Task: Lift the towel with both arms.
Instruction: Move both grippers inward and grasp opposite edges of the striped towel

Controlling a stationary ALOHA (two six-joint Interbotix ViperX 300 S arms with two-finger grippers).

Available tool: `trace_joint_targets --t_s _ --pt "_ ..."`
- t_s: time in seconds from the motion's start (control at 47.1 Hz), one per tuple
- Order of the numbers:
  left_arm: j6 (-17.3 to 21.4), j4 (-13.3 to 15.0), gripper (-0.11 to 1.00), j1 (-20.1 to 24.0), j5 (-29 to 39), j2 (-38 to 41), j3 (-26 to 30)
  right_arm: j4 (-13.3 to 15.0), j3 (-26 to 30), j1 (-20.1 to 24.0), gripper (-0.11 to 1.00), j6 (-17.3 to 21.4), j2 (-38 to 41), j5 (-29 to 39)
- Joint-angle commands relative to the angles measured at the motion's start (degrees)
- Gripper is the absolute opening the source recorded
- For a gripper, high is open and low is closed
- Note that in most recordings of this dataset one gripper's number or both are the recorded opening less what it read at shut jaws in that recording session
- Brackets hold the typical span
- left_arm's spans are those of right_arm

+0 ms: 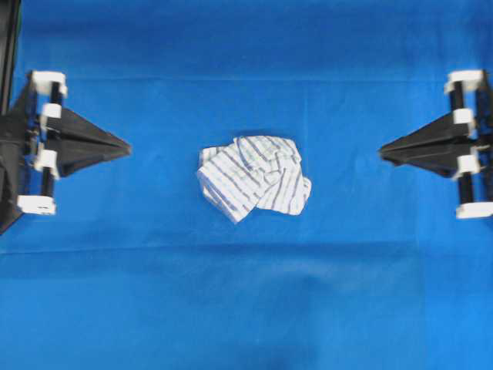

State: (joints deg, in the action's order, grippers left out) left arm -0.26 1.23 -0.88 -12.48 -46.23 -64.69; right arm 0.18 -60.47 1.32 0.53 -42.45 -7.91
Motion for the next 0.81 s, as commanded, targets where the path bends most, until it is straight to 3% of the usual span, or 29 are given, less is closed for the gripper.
trace_joint_targets --t_s 0.0,0.106,0.212,0.34,0.424,0.467,0.785 --pt "0.0 0.09 0.01 -0.88 -1.76 3.78 2.02 -0.44 1.67 0.26 0.0 0.18 3.87 -0.18" --pt "-0.09 0.18 0.06 -1.58 -2.46 8.7 2.9 -1.14 3.08 0.97 0.01 0.44 9.93 0.09" --pt "-0.09 0.09 0.3 -2.2 -2.55 14.33 4.57 -1.23 5.1 1.76 0.04 0.97 15.64 0.7" --pt "0.0 0.18 0.69 -2.37 -2.55 21.27 6.42 -1.14 8.61 2.72 0.39 1.05 22.94 3.08" --pt "0.0 0.09 0.86 -2.46 -2.64 25.66 7.73 -1.05 10.46 3.08 0.61 0.97 26.89 3.96" --pt "0.0 0.09 0.87 -2.55 -2.64 27.6 8.26 -1.05 11.6 3.25 0.65 0.97 29.44 3.96" --pt "0.09 0.09 0.87 -2.81 -8.88 42.89 11.78 -1.05 16.17 3.25 0.61 1.05 41.84 3.69"
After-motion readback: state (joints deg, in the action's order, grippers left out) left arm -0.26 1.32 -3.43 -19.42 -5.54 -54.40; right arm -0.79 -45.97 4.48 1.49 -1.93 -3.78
